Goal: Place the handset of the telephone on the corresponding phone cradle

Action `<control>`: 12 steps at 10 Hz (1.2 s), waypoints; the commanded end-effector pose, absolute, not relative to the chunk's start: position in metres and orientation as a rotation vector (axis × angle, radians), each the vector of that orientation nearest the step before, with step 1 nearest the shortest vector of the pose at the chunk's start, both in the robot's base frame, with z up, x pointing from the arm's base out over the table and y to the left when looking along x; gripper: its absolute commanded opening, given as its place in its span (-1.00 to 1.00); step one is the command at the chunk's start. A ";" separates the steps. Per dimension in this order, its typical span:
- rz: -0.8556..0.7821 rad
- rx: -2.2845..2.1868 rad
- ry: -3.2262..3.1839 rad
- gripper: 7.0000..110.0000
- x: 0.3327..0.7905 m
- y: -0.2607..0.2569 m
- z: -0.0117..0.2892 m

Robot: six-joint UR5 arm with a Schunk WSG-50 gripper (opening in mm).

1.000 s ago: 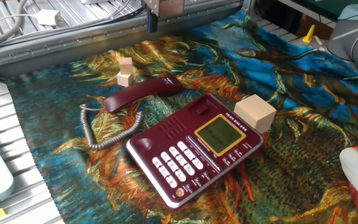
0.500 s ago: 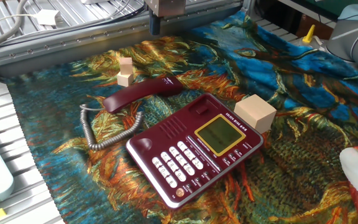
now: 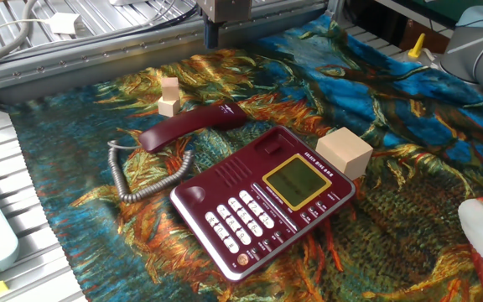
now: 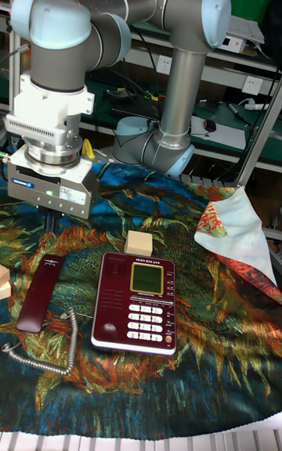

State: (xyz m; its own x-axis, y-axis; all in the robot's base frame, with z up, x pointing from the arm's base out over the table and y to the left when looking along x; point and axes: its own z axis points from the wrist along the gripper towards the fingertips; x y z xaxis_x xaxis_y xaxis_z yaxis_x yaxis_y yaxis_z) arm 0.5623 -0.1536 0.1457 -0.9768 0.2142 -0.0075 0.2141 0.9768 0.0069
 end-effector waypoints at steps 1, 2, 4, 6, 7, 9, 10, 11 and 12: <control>0.030 0.346 3.111 -1.00 0.570 -0.150 0.138; 0.030 0.344 3.109 -1.00 0.574 -0.150 0.132; 0.037 0.331 3.100 -1.00 0.584 -0.148 0.121; 0.032 0.317 3.086 -1.00 0.595 -0.149 0.108; 0.030 0.312 3.083 -1.00 0.599 -0.150 0.101; 0.029 0.289 3.070 -1.00 0.607 -0.152 0.084; 0.034 0.265 3.060 -0.71 0.612 -0.153 0.076; 0.044 0.241 3.055 -0.71 0.614 -0.151 0.071; 0.053 0.229 3.053 -0.71 0.615 -0.150 0.068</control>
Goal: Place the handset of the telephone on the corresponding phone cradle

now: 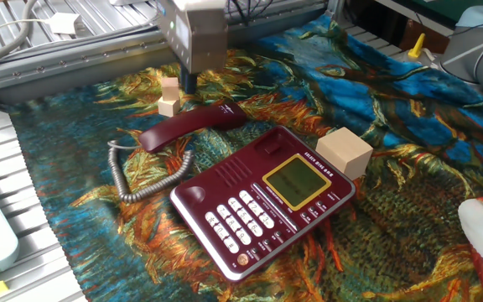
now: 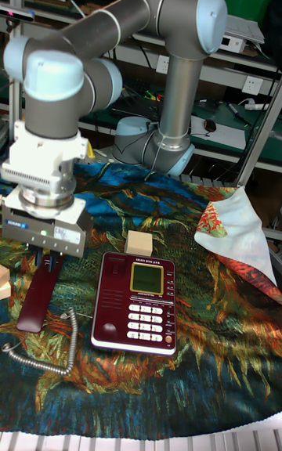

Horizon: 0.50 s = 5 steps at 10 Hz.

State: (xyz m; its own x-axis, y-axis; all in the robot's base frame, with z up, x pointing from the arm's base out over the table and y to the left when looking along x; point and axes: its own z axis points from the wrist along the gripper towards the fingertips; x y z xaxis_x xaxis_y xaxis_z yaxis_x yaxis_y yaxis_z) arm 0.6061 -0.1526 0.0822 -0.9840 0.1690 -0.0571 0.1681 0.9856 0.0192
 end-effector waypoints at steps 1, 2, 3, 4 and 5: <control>0.055 0.225 3.053 -0.71 0.615 -0.149 0.067; 0.048 0.210 3.052 -0.28 0.616 -0.151 0.064; 0.055 0.192 3.046 -0.28 0.618 -0.151 0.060; 0.057 0.177 3.038 -0.28 0.620 -0.151 0.058; 0.057 0.177 3.039 -0.28 0.619 -0.152 0.057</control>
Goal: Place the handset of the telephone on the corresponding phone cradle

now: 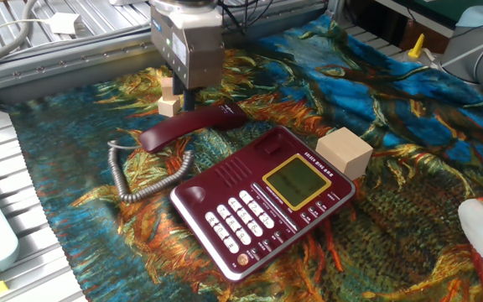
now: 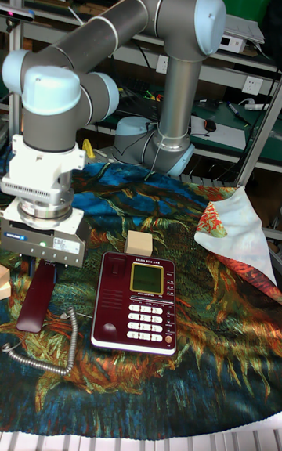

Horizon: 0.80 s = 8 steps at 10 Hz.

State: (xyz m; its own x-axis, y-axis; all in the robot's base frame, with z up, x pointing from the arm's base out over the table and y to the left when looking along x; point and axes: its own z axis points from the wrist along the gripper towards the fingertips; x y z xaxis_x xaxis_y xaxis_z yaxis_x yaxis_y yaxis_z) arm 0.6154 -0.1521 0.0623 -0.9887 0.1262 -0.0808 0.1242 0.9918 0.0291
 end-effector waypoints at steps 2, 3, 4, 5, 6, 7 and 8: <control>0.054 0.158 3.038 -0.28 0.620 -0.152 0.055; 0.051 0.146 3.033 -0.28 0.622 -0.153 0.053; 0.053 0.132 3.023 -0.28 0.624 -0.154 0.052; 0.057 0.123 3.023 -0.28 0.623 -0.154 0.051; 0.054 0.111 3.022 0.15 0.623 -0.154 0.050; 0.054 0.109 3.024 0.15 0.623 -0.154 0.050; 0.052 0.107 3.022 0.15 0.621 -0.153 0.050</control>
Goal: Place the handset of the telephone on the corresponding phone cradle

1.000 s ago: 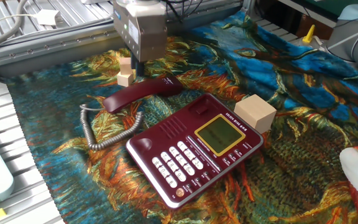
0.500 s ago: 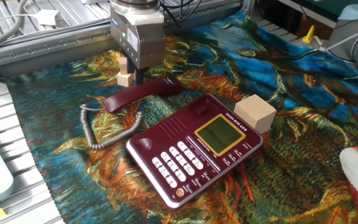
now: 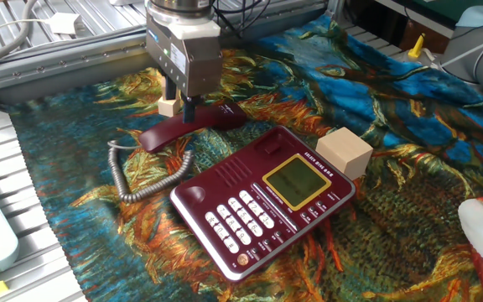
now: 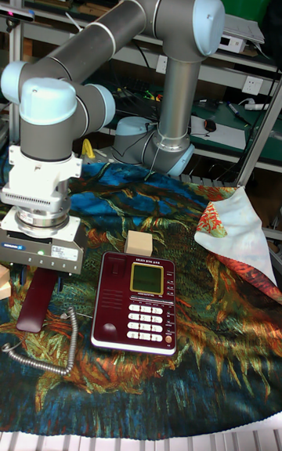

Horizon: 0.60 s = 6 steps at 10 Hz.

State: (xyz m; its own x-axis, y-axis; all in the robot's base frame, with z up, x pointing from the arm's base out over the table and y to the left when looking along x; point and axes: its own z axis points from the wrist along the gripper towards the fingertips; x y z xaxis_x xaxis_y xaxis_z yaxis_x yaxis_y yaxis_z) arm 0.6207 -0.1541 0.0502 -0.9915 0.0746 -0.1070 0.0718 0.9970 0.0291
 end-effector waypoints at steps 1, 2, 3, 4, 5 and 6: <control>0.040 0.099 3.022 0.15 0.619 -0.153 0.048; 0.033 0.096 3.024 0.15 0.616 -0.153 0.046; 0.035 0.101 3.024 0.15 0.613 -0.152 0.045; 0.036 0.108 3.019 0.15 0.609 -0.152 0.044; 0.034 0.108 3.017 0.15 0.605 -0.152 0.044; 0.041 0.108 3.016 0.15 0.603 -0.151 0.044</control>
